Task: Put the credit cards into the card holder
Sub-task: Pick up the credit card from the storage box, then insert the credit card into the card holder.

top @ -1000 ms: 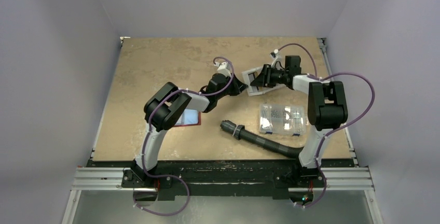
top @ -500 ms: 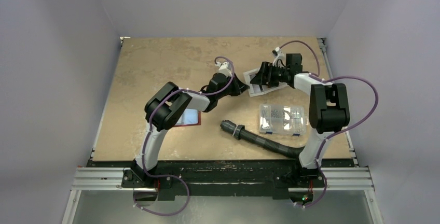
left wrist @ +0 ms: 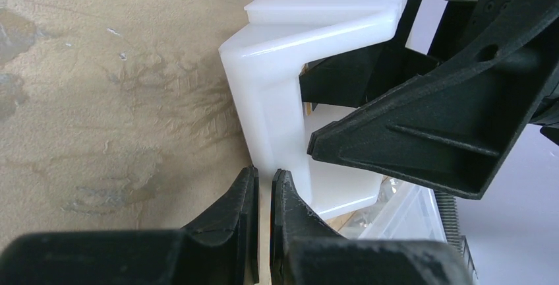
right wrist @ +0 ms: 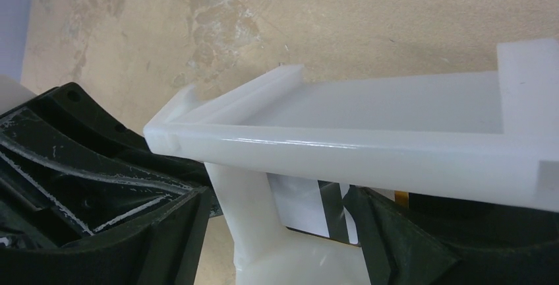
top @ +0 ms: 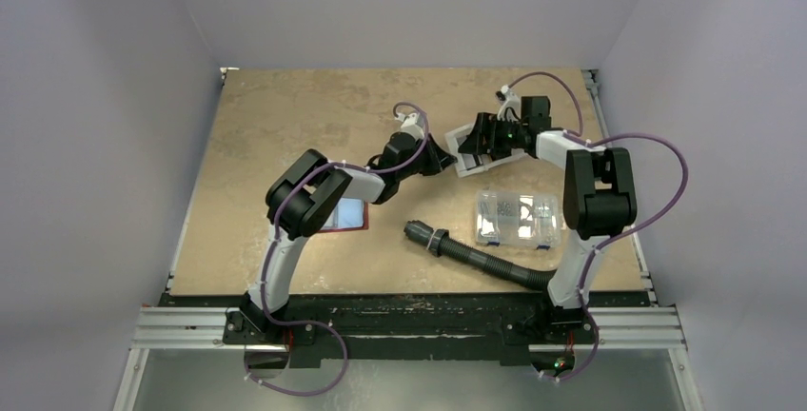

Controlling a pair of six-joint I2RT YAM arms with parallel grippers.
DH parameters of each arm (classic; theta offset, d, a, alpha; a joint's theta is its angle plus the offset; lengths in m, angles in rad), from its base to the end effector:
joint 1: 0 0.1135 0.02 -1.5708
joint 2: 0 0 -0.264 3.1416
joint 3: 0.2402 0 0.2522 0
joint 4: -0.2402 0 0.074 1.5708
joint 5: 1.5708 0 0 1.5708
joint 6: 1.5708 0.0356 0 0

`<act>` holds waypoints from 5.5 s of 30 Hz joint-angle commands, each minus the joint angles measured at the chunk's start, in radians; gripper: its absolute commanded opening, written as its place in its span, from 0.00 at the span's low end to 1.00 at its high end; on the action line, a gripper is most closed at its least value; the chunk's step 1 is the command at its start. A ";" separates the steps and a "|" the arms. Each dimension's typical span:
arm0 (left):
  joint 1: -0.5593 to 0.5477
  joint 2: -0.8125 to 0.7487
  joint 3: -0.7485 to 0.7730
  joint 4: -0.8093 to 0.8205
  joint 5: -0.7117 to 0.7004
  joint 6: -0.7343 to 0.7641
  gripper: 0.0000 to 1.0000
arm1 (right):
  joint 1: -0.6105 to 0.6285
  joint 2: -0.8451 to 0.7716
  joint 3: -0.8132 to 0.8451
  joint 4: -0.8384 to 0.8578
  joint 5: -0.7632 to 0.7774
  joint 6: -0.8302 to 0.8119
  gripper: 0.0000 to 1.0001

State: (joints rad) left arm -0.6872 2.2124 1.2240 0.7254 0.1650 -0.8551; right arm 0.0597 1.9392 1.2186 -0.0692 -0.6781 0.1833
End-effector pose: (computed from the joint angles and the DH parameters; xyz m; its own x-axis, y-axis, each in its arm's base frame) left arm 0.3582 -0.3015 0.1251 -0.6966 -0.3913 -0.6014 0.3394 0.5588 -0.7567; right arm 0.4083 0.0468 0.1710 -0.7859 0.0952 -0.6110 -0.3499 0.7462 0.5664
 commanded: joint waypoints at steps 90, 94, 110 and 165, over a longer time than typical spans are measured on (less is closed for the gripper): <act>0.001 0.019 0.047 -0.074 0.066 -0.077 0.00 | 0.066 -0.164 -0.060 0.023 -0.010 0.147 0.11; 0.000 0.030 0.093 -0.170 0.067 -0.089 0.00 | 0.064 -0.195 -0.008 -0.089 0.119 0.097 0.02; 0.146 -0.284 -0.103 -0.168 0.380 -0.154 0.85 | 0.094 -0.349 0.198 -0.330 0.402 0.019 0.00; 0.669 -0.771 -0.372 -1.244 0.400 0.494 0.00 | 0.733 0.155 0.200 0.032 0.046 0.315 0.00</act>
State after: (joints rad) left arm -0.0181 1.4269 0.8814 -0.5236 0.5034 -0.4015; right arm 0.8204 2.1059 1.4395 -0.0044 -0.6250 0.5541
